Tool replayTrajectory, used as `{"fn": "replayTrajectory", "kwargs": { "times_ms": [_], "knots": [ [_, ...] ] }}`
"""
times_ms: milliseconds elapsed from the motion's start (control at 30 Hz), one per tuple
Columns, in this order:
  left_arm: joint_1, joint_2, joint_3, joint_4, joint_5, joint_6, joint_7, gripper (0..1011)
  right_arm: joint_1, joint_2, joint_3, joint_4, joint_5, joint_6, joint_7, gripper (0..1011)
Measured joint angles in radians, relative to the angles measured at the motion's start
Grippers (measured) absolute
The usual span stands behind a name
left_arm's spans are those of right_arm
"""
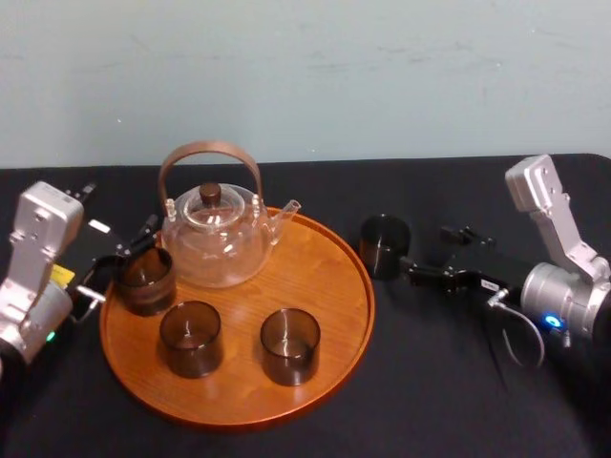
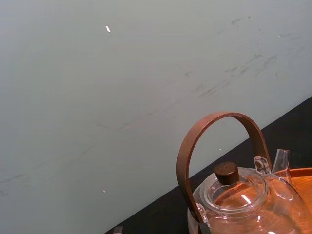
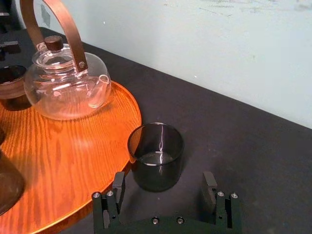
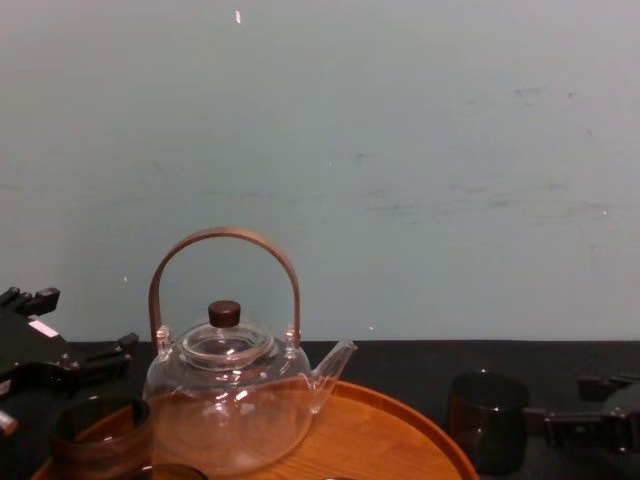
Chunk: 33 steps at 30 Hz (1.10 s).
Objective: Pick up the glass from the table and place it on the tray.
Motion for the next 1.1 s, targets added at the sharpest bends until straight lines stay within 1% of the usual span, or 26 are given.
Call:
{"fn": "replayTrajectory", "kwargs": {
  "times_ms": [233,467,900,1100],
  "knots": [
    [0.0,0.0,0.0,0.0,0.0,0.0,0.0,1002,0.05,-0.041,-0.018,0.069,-0.035,-0.007,0.018,1002],
    [0.0,0.0,0.0,0.0,0.0,0.0,0.0,1001,0.079,-0.066,-0.026,0.107,-0.058,-0.011,0.026,1002],
    [0.0,0.0,0.0,0.0,0.0,0.0,0.0,1002,0.113,-0.103,-0.034,0.153,-0.099,-0.017,0.027,1002],
    [0.0,0.0,0.0,0.0,0.0,0.0,0.0,1001,0.125,-0.118,-0.039,0.169,-0.13,-0.034,0.018,1002]
  ]
}}
